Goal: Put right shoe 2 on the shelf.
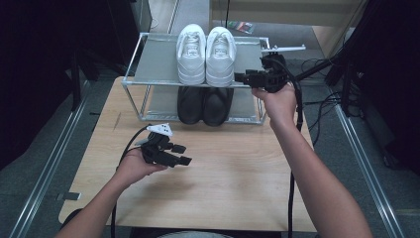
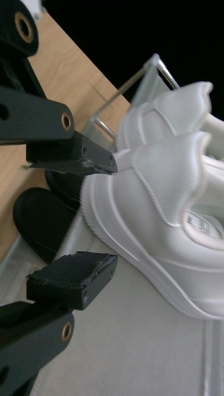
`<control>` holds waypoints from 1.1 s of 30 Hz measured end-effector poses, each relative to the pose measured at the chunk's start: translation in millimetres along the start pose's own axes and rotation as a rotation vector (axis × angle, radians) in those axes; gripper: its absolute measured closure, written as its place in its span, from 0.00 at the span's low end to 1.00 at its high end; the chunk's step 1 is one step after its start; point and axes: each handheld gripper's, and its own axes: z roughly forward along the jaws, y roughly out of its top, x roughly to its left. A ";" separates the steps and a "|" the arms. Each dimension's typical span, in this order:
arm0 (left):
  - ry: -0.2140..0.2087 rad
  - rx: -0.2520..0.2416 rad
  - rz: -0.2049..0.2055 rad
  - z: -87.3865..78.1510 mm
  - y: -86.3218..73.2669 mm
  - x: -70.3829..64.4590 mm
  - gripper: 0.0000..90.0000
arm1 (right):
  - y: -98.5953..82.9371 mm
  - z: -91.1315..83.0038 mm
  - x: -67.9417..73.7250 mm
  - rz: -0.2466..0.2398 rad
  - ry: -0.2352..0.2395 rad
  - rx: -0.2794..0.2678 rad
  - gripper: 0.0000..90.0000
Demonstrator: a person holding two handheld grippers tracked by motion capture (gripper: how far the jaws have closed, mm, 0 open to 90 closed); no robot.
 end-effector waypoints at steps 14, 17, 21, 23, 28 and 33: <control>0.006 0.007 -0.006 -1.4 -1.2 4.8 0.46 | -54.9 -0.4 -4.3 -0.050 0.067 0.030 0.50; 0.010 0.011 -0.010 -1.5 -1.2 4.7 0.46 | -65.4 -1.7 -6.5 -0.045 0.083 0.032 0.49; 0.009 0.011 -0.010 -1.1 -1.4 5.0 0.46 | -78.4 -2.4 -8.2 -0.054 0.102 0.041 0.48; 0.007 0.012 -0.010 -1.0 -1.5 5.3 0.46 | -85.0 -2.4 -8.5 -0.054 0.115 0.044 0.48; 0.008 0.014 -0.010 -0.9 -1.6 5.5 0.46 | -101.9 -2.3 -6.6 -0.064 0.135 0.050 0.48; 0.009 0.019 -0.011 -0.2 -1.8 5.3 0.46 | -119.2 -1.5 -5.4 -0.063 0.169 0.048 0.48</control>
